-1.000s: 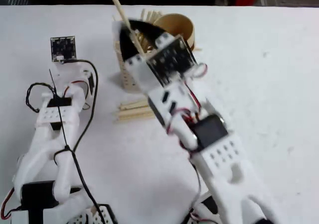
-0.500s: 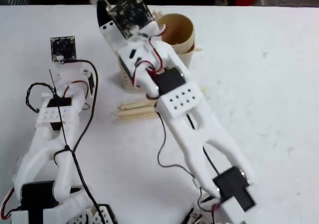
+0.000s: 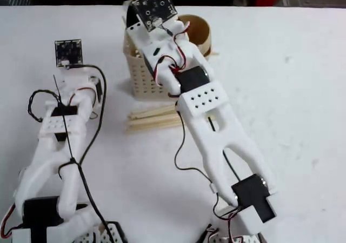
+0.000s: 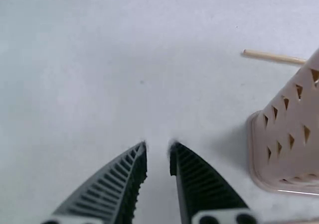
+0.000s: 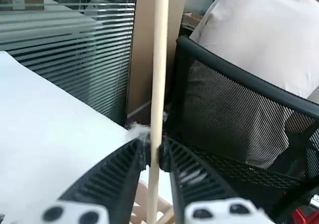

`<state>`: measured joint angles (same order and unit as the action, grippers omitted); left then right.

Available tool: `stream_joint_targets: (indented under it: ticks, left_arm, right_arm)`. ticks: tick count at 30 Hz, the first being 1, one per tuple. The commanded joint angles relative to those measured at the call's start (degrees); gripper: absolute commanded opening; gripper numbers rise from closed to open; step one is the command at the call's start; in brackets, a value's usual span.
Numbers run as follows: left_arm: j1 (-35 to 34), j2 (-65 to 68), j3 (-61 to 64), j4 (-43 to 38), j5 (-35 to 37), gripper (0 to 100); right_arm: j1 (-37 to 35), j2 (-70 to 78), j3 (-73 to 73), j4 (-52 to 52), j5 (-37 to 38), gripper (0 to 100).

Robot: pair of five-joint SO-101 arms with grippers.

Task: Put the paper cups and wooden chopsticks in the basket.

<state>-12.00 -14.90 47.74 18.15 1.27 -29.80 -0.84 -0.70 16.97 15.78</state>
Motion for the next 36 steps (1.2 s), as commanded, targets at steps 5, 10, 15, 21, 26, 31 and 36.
stream_joint_targets:
  ticks: [5,10,15,21,26,31,36]
  left_arm:
    - [0.5,-2.0,-0.5,-1.7,-0.6,10]
    - [0.5,-2.0,-0.5,-1.7,-0.6,10]
    - [0.5,-2.0,-0.4,-1.7,-0.6,10]
    - [0.5,-2.0,-0.4,-1.7,-0.6,10]
    - [0.5,-2.0,-0.4,-1.7,-0.6,10]
    - [0.5,-2.0,-0.4,-1.7,-0.6,10]
    - [0.5,-2.0,-0.2,-1.7,-0.6,10]
  right_arm:
    - [0.2,-6.4,-2.3,5.8,-0.5,12.6]
    - [0.2,-9.6,-2.3,9.7,-0.5,18.3]
    - [0.4,-13.6,-2.3,16.5,-0.5,10.8]
    - [6.9,-24.6,-2.4,34.3,0.0,1.6]
    - [22.0,-33.4,-2.4,42.1,0.0,3.9]
    - [36.5,-33.8,1.2,43.0,0.1,7.7]
    - [40.0,-21.6,10.9,33.3,4.8,11.3]
